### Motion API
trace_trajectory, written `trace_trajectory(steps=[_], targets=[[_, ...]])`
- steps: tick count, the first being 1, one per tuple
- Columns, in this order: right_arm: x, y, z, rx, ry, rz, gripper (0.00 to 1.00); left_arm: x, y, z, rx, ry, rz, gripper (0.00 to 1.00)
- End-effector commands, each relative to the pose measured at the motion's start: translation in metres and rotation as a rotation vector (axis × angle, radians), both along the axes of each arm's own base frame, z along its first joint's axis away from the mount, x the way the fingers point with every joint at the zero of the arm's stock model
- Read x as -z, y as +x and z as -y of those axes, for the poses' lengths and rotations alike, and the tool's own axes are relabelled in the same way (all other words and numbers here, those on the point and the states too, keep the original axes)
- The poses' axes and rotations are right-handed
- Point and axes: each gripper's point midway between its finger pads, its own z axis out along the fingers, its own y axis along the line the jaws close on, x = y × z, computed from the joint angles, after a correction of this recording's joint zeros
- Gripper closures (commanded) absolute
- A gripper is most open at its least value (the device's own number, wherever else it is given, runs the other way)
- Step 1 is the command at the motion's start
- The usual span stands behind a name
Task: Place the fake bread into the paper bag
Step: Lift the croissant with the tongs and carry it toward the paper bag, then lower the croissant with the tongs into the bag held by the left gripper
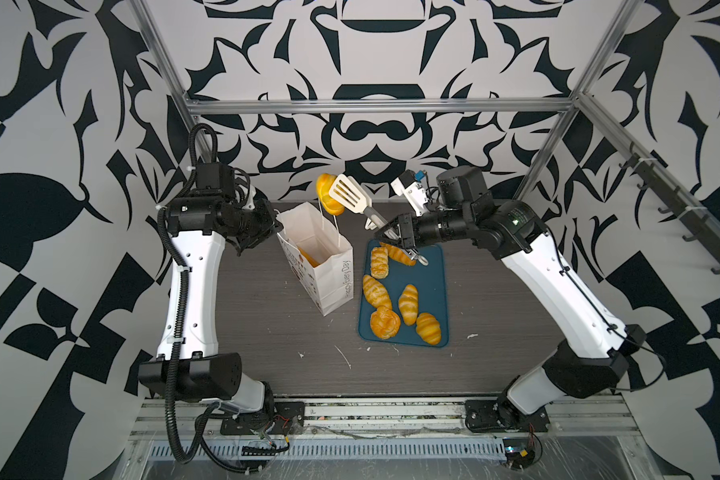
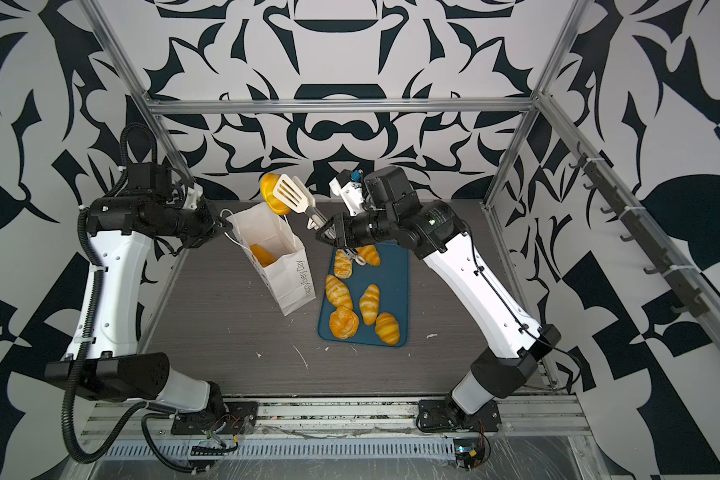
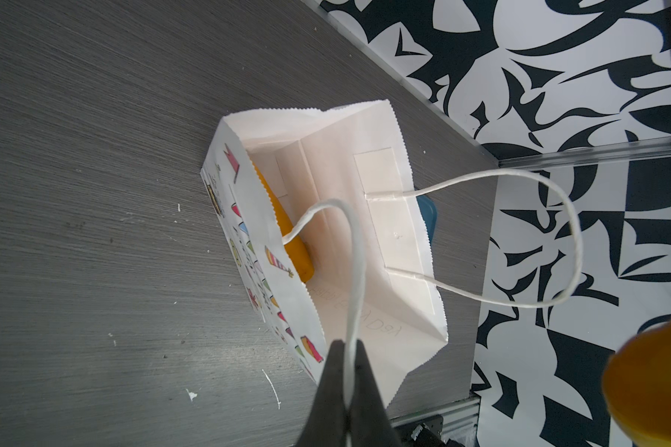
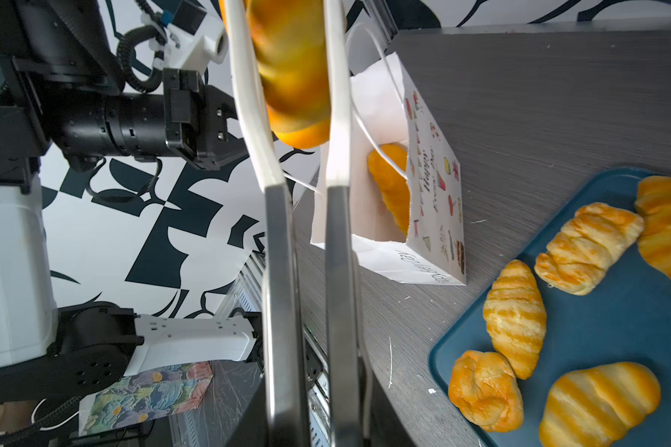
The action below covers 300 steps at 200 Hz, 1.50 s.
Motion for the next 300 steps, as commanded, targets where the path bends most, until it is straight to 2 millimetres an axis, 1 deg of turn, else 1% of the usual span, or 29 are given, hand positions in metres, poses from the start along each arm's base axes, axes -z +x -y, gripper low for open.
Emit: trace_trajectory(steps=[1, 38, 66, 82, 125, 148, 168, 195, 227, 257, 285, 300], targets=[[-0.034, -0.010, -0.011, -0.065, 0.075, 0.107, 0.70, 0.003, -0.006, 0.000, -0.003, -0.009, -0.026, 1.00], [-0.028, -0.017, -0.025, -0.104, 0.064, 0.093, 0.70, 0.003, -0.007, 0.000, -0.003, -0.009, -0.025, 1.00], [-0.017, -0.020, -0.032, -0.122, 0.040, 0.072, 0.70, 0.003, -0.007, 0.000, -0.004, -0.009, -0.026, 1.00], [-0.006, -0.019, -0.033, -0.123, 0.020, 0.052, 0.70, 0.002, -0.007, 0.000, -0.004, -0.009, -0.025, 1.00], [0.018, -0.018, -0.034, -0.120, -0.027, 0.014, 0.70, 0.002, -0.007, 0.000, -0.003, -0.007, -0.025, 1.00], [0.034, -0.016, -0.033, -0.116, -0.075, -0.012, 0.70, 0.003, -0.007, 0.000, -0.003, -0.009, -0.026, 1.00], [0.039, -0.015, -0.031, -0.111, -0.090, -0.017, 0.70, 0.002, -0.007, 0.000, -0.002, -0.009, -0.025, 1.00], [0.052, -0.012, -0.030, -0.101, -0.133, -0.041, 0.70, 0.002, -0.007, 0.000, -0.002, -0.010, -0.024, 1.00], [0.057, -0.010, -0.031, -0.098, -0.142, -0.047, 0.70, 0.001, -0.007, 0.000, -0.003, -0.010, -0.022, 1.00], [0.068, -0.008, -0.031, -0.094, -0.167, -0.069, 0.71, 0.000, -0.008, 0.000, -0.006, -0.010, -0.022, 1.00], [0.072, -0.008, -0.030, -0.089, -0.175, -0.071, 0.71, 0.001, -0.009, 0.000, -0.005, -0.007, -0.022, 1.00], [0.074, -0.008, -0.029, -0.086, -0.180, -0.073, 0.69, 0.002, -0.010, -0.001, -0.005, -0.006, -0.026, 1.00]])
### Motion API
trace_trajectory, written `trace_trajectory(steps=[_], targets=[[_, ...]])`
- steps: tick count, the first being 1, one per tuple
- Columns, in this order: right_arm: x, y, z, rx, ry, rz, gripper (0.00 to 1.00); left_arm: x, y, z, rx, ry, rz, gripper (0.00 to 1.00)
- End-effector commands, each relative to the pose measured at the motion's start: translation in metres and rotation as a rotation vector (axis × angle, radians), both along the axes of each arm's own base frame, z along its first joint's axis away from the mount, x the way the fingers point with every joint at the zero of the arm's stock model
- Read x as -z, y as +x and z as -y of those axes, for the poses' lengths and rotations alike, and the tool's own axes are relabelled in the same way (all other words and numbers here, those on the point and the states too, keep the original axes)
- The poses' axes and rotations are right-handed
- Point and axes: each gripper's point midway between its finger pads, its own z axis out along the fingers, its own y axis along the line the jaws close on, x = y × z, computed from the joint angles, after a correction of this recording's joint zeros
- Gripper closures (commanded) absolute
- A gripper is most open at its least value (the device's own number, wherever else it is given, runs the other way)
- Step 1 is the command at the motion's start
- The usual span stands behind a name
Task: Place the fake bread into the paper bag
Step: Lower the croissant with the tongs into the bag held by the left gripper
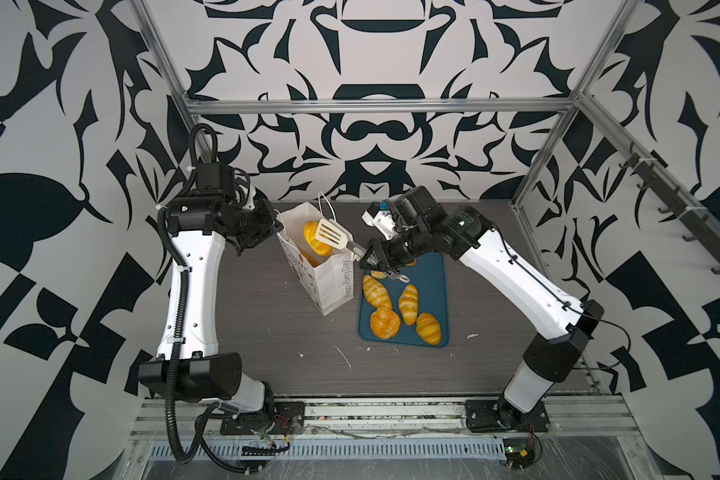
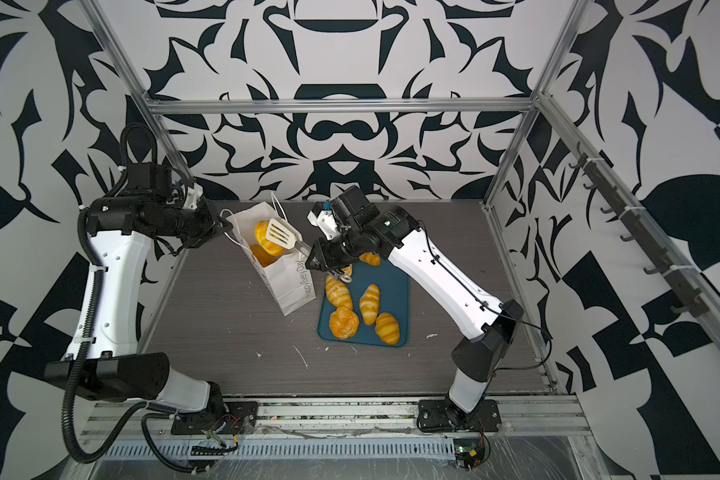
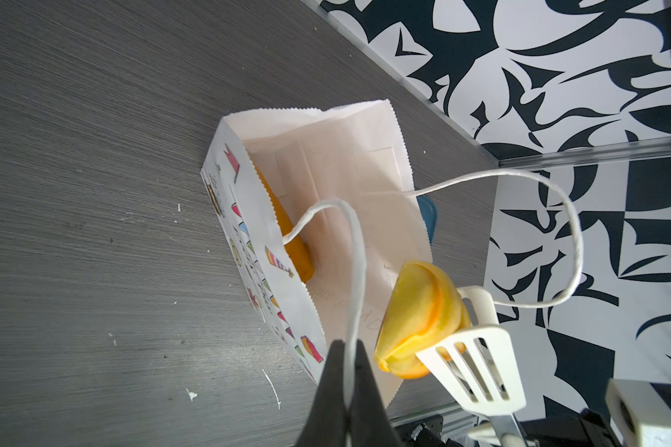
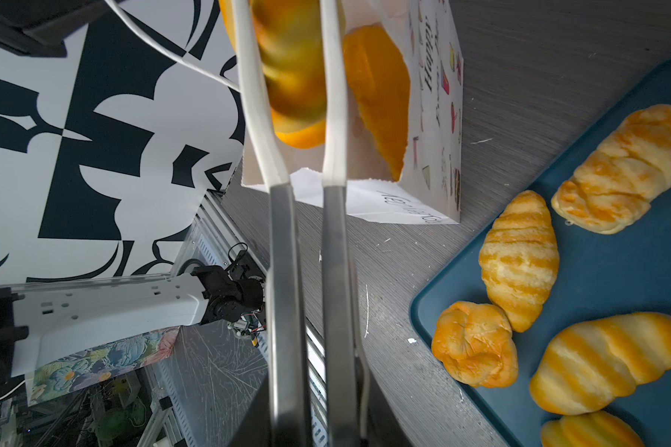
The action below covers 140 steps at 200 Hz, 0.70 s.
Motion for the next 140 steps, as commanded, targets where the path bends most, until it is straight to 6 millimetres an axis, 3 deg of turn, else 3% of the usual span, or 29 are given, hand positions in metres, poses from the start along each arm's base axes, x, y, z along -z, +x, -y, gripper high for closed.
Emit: trace_trajectory(steps=[1, 140], targets=[[-0.0174, -0.0016, -0.0017, -0.014, 0.044, 0.061, 0.69, 0.0021, -0.0105, -0.0005, -0.005, -0.006, -0.026, 1.00], [-0.0199, -0.0022, 0.0018, 0.004, 0.054, 0.071, 0.57, 0.0055, -0.0167, -0.0005, -0.004, -0.004, -0.033, 1.00]])
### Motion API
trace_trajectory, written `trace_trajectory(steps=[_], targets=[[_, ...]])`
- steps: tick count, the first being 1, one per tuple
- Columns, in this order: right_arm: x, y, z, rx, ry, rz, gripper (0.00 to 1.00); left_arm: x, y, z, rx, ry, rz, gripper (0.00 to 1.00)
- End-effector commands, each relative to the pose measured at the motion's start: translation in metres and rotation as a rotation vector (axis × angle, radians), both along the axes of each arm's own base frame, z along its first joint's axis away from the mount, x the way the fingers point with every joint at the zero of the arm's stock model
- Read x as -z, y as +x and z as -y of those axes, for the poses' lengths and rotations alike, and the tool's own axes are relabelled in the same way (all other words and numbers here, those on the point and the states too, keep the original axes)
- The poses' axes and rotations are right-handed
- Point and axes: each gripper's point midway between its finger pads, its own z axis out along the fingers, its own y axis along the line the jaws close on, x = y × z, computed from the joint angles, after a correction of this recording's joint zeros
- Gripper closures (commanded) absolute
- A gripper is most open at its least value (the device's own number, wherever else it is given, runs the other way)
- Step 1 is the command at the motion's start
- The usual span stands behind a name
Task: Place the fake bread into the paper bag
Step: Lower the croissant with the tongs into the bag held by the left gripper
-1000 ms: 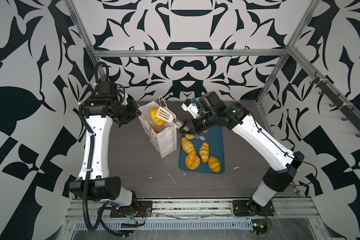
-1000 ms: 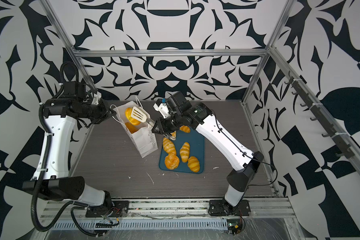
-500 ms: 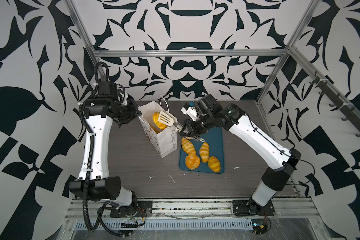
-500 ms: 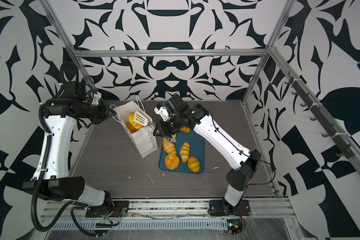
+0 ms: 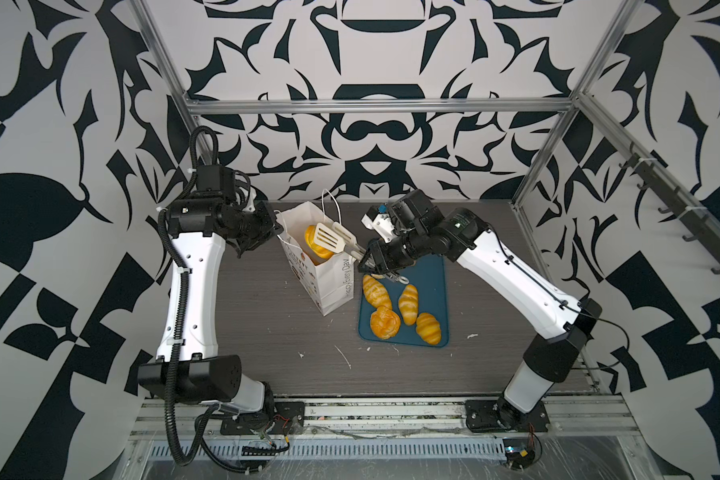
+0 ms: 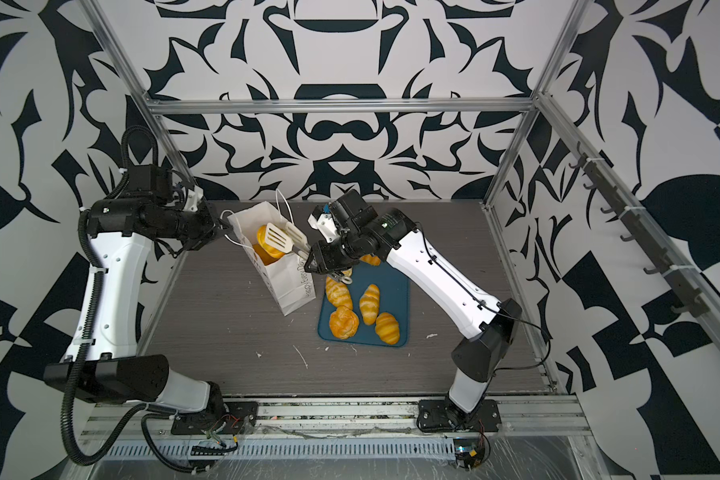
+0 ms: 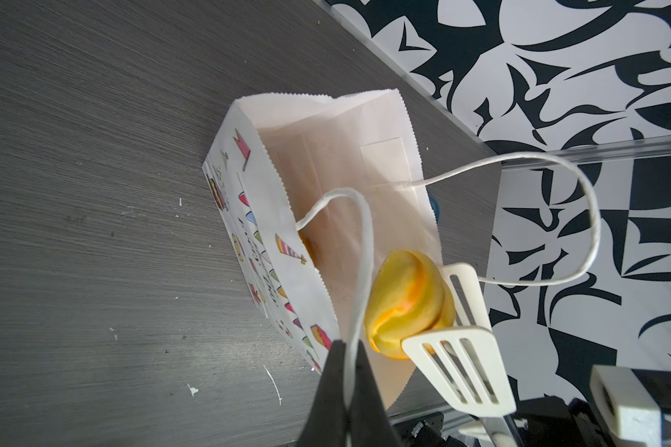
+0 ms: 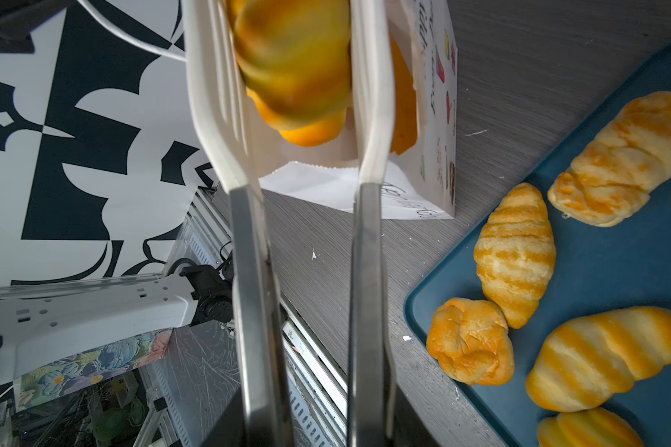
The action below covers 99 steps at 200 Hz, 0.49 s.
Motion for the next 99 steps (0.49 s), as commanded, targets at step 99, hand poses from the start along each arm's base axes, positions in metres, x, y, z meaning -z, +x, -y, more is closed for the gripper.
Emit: trace_trajectory(steps=[99], targets=[[-0.046, -0.004, 0.004, 0.004, 0.089, 0.109, 0.53, -0.003, -0.016, -0.001, -0.006, -0.002, -0.013, 1.00]])
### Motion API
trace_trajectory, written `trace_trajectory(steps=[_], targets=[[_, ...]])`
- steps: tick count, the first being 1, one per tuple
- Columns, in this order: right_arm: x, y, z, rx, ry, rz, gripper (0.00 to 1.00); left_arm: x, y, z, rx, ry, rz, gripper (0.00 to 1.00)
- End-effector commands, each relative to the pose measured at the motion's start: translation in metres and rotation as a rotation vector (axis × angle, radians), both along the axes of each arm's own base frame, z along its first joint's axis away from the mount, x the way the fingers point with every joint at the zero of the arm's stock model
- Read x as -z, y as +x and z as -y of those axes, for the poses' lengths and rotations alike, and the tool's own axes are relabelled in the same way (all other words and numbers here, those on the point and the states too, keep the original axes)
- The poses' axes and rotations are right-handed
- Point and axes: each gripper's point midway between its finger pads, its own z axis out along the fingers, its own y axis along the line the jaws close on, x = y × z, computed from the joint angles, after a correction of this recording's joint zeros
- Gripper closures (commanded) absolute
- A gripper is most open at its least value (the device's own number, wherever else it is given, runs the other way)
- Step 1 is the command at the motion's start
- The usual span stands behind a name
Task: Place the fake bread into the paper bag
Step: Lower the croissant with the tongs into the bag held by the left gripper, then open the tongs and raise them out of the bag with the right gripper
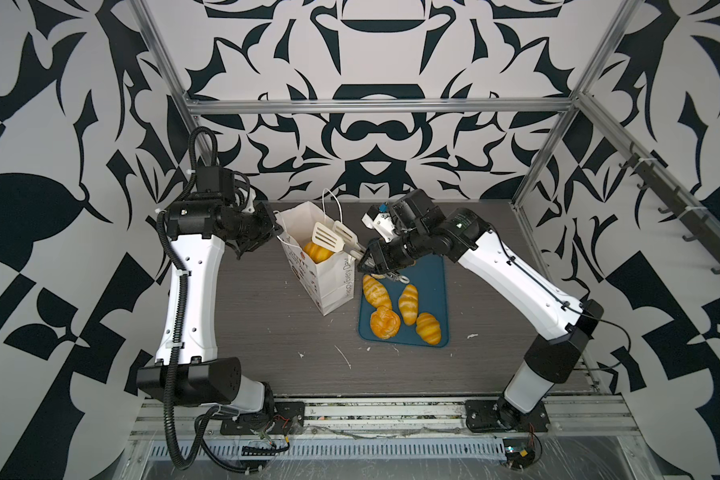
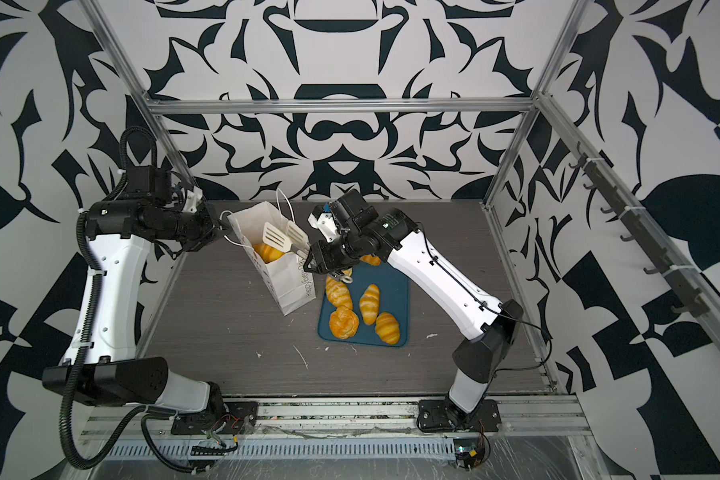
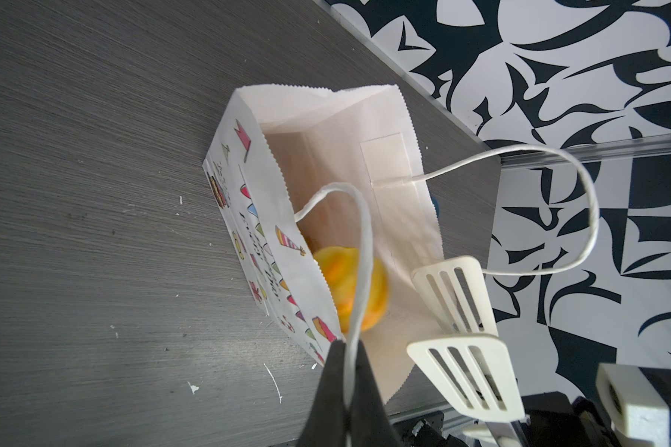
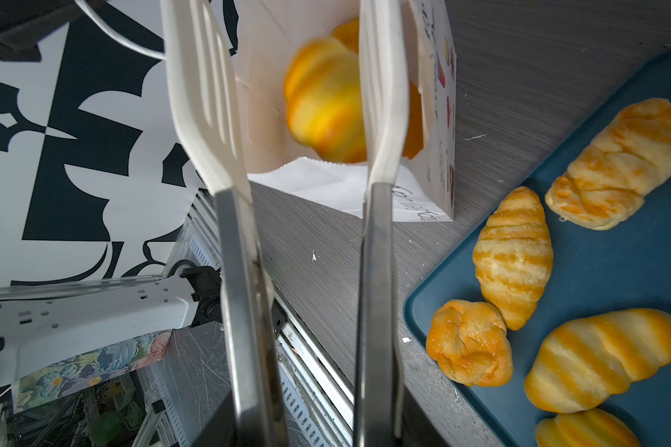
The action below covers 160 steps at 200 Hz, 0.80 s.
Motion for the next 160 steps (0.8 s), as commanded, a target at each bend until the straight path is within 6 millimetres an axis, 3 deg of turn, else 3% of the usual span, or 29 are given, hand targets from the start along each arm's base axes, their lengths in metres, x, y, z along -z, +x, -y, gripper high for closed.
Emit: trace_trajectory(steps=[1, 50, 118, 160], targets=[[-0.043, -0.004, 0.002, 0.000, 0.086, 0.097, 0.53, 0.000, -0.013, -0.001, -0.006, -0.003, -0.020, 1.00], [-0.058, -0.004, 0.005, 0.007, 0.104, 0.131, 0.59, 0.000, -0.015, -0.001, -0.006, 0.000, -0.021, 1.00], [-0.104, -0.004, 0.014, 0.032, 0.157, 0.219, 0.59, -0.002, -0.013, -0.001, -0.007, -0.005, -0.017, 1.00], [-0.121, 0.009, 0.032, 0.086, 0.183, 0.249, 0.59, -0.003, -0.013, -0.001, -0.008, -0.004, -0.013, 1.00]])
